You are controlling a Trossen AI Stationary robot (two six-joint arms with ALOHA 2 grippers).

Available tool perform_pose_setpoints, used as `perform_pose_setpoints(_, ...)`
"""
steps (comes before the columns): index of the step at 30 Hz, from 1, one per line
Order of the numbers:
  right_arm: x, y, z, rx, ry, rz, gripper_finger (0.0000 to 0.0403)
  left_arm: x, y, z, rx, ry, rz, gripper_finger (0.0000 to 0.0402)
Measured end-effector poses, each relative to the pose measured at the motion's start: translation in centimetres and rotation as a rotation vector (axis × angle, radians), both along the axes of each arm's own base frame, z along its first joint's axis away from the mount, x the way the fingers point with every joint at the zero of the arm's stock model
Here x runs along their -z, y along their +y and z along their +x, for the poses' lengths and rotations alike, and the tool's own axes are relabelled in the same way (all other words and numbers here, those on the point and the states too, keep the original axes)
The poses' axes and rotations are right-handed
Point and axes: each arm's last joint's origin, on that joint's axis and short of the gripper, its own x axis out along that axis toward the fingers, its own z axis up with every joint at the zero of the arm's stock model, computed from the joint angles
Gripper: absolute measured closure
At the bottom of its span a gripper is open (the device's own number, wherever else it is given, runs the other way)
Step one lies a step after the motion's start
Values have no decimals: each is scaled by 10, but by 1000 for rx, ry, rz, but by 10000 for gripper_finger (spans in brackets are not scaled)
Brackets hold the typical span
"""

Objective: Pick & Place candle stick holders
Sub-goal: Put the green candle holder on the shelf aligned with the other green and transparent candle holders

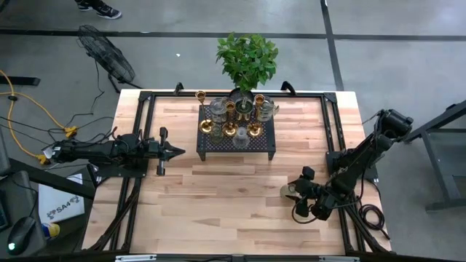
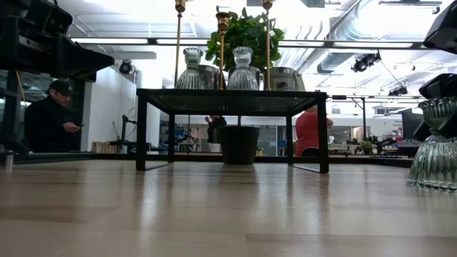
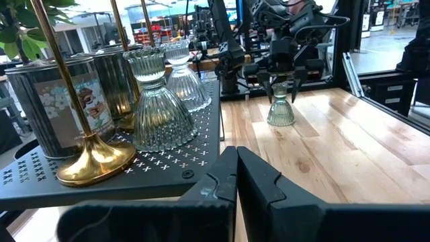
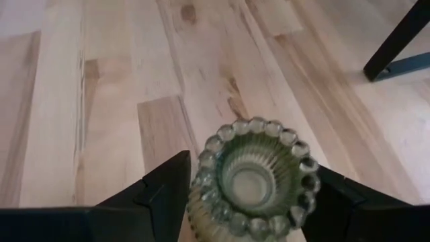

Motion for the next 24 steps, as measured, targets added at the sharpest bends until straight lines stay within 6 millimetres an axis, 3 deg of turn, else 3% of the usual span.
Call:
perform_pose_setpoints(13,0,1,0,-10,8,17,277,0,0,0,0,0,0,402)
perform_pose_setpoints(24,-10,-1,14,22,-53,75,277,0,0,0,0,0,0,402)
